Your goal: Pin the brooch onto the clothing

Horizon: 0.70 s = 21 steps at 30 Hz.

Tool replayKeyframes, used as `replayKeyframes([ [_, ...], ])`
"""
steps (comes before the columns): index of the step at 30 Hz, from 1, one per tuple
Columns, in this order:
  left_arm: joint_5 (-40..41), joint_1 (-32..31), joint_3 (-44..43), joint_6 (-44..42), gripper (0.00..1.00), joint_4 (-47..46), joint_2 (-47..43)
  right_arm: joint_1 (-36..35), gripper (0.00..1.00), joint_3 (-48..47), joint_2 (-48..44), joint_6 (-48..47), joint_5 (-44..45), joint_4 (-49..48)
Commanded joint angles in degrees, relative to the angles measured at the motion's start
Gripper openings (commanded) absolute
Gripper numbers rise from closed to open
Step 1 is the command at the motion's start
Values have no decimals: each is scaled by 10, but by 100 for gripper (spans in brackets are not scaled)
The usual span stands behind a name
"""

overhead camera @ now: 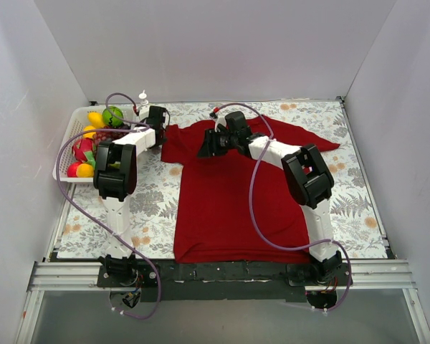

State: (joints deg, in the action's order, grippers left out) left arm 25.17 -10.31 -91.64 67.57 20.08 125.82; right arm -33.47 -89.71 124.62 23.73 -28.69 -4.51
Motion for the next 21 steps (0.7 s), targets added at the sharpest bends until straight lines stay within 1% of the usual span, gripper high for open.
replayKeyframes([
  [1,-6,-3,44,18,22,21,-52,3,57,11,-44,-1,-11,-18],
  [10,-10,-21,125,26,23,20,-96,5,57,37,-64,-1,-13,-18],
  [12,-13,-23,145,27,25,14,-108,5,57,44,-69,-1,-14,-17],
  [17,-15,-36,175,24,26,8,-116,4,57,61,-83,-1,-15,-19],
  [21,-13,-43,208,34,26,6,-140,4,57,81,-94,-2,-14,-18],
])
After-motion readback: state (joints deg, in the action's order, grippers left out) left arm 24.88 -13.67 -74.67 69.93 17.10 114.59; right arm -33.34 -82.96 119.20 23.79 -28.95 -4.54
